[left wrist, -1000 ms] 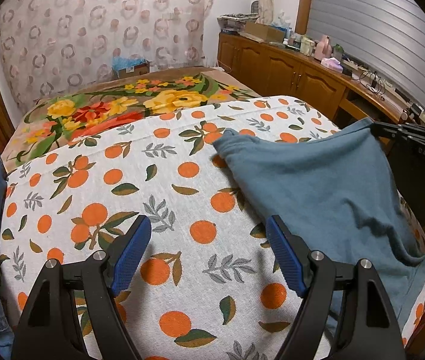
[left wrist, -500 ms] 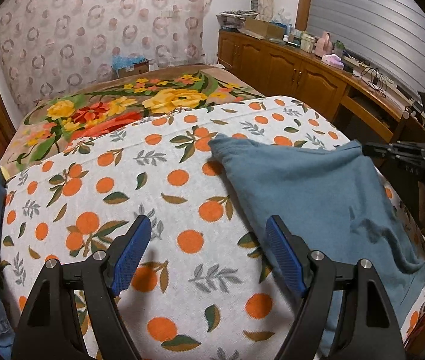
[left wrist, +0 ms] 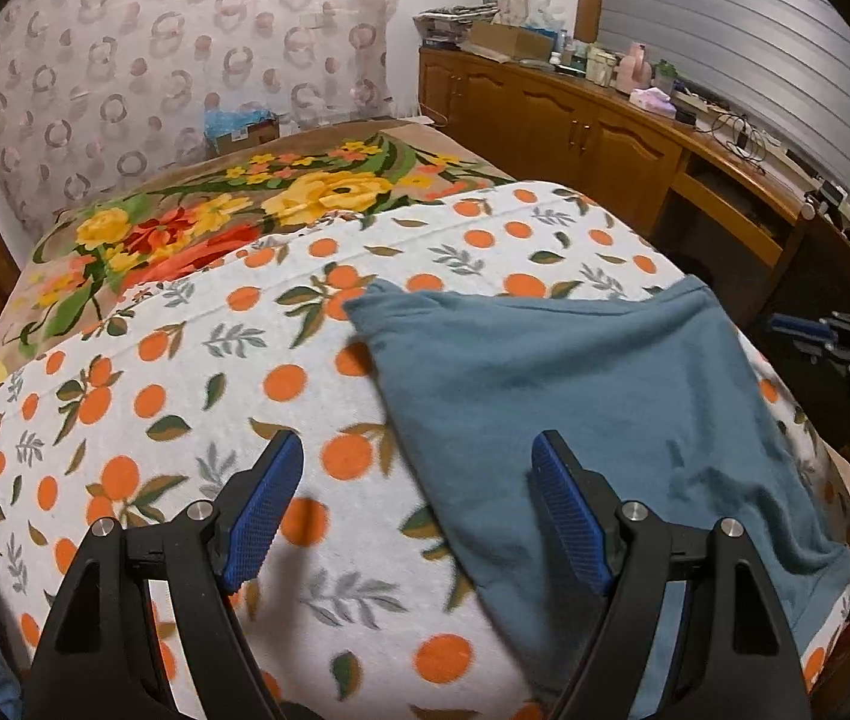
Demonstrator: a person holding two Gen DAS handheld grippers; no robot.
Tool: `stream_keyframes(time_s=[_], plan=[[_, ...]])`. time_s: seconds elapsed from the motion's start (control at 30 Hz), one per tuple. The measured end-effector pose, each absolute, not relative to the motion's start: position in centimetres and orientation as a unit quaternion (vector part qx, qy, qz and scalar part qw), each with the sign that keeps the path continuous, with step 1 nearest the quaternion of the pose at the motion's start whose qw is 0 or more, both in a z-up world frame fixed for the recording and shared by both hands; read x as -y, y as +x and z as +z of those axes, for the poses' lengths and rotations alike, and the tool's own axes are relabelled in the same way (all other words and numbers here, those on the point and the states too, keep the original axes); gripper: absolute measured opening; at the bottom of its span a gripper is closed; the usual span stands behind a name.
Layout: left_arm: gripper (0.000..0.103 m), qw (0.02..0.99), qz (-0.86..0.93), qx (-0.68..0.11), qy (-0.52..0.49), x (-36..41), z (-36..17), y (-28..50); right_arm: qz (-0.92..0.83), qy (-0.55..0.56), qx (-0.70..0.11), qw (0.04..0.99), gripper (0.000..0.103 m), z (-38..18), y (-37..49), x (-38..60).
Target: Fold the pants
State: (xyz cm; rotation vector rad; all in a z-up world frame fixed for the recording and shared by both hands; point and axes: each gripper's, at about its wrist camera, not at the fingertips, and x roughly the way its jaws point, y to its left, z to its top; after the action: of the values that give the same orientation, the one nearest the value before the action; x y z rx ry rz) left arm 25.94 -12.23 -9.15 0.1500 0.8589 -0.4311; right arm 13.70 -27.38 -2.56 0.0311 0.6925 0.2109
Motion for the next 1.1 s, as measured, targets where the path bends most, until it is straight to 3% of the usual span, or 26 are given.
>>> stream_keyframes(time_s=[0.17,0.27,1.1], plan=[[0.08,0.884,-0.216,-0.408,0.075,12.8,-8.7,23.9,0.106,0.018,-0.335,0.936,0.021,-2.7,11.0,27.2],[0.08,0.884,-0.221,-0.405,0.075,12.9,-8.6,22.2,0.104,0.017,-0.335,0.936,0.032,-3.0,9.4,27.1],[0.08,0.879,-0.242,-0.404,0.073,12.7,-10.1,9.8,0.116,0.027,-0.343,0.932,0.032,-4.7,0.2,25.6]])
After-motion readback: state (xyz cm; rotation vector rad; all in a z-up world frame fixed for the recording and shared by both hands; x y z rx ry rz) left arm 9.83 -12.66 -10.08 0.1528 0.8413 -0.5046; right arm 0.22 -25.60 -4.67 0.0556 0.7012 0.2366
